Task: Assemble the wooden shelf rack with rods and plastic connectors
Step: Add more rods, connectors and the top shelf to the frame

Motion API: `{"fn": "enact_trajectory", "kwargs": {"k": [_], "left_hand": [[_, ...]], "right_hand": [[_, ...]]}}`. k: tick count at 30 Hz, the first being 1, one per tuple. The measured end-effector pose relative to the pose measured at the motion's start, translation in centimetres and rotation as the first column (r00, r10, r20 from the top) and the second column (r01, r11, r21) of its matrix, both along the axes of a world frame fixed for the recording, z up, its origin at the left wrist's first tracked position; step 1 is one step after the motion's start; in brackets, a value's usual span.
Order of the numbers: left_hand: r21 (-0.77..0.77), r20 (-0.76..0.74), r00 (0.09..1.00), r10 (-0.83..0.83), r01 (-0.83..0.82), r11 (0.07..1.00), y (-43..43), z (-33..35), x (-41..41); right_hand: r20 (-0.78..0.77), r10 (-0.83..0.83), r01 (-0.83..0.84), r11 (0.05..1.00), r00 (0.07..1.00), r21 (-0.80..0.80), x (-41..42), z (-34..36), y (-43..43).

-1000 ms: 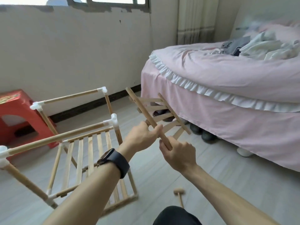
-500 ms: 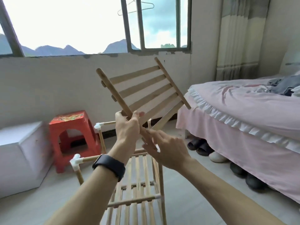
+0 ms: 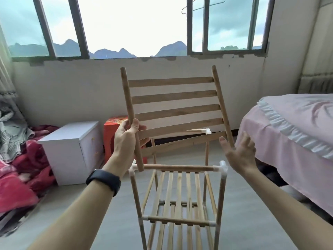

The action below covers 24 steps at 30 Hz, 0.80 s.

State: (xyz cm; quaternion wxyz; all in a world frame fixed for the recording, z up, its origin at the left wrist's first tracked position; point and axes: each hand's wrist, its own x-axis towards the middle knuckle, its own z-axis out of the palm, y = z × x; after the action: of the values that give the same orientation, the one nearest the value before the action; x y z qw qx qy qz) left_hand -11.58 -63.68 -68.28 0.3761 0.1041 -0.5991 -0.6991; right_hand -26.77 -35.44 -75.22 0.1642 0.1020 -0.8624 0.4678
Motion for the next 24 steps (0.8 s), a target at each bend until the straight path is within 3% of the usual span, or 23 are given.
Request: {"fn": "enact_trajectory", "kwargs": {"k": [6,13,17,20,24], "left_hand": [[-0.029,0.0,1.0,0.002,-0.002,1.0,-1.2,-0.1,-0.3],[-0.144,0.093,0.995,0.044,-0.03,0.989,-4.0,1.0,-2.3],[-0.238,0.265,0.963,0.057,0.008,0.971,-6.2,0.0,-3.0],[-0.29,0.473,0.88,0.042,0.11,0.951,-6.8,-3.4,-2.8],[-0.157,0.622,0.781,-0.058,0.196,0.968,-7.4,-7.2,-3.9]], "right_hand": [[0.181,0.201,-0.156,0.959,0.963,-0.238,-1.5,0.4,-0.9],[0.132,0.144,-0.076,0.905,0.981,-0.418,-1.7,-0.2,-1.8],[0.075,0.051,-0.012,0.896,0.996,-0.443,-1.5,-0.5,-2.6],[0.086,0.033,0.007,0.901,0.996,-0.434,-1.5,-1.2,-3.3],[0.096,0.023,0.018,0.911,0.995,-0.412,-1.3,-2.7,-4.5]]}}
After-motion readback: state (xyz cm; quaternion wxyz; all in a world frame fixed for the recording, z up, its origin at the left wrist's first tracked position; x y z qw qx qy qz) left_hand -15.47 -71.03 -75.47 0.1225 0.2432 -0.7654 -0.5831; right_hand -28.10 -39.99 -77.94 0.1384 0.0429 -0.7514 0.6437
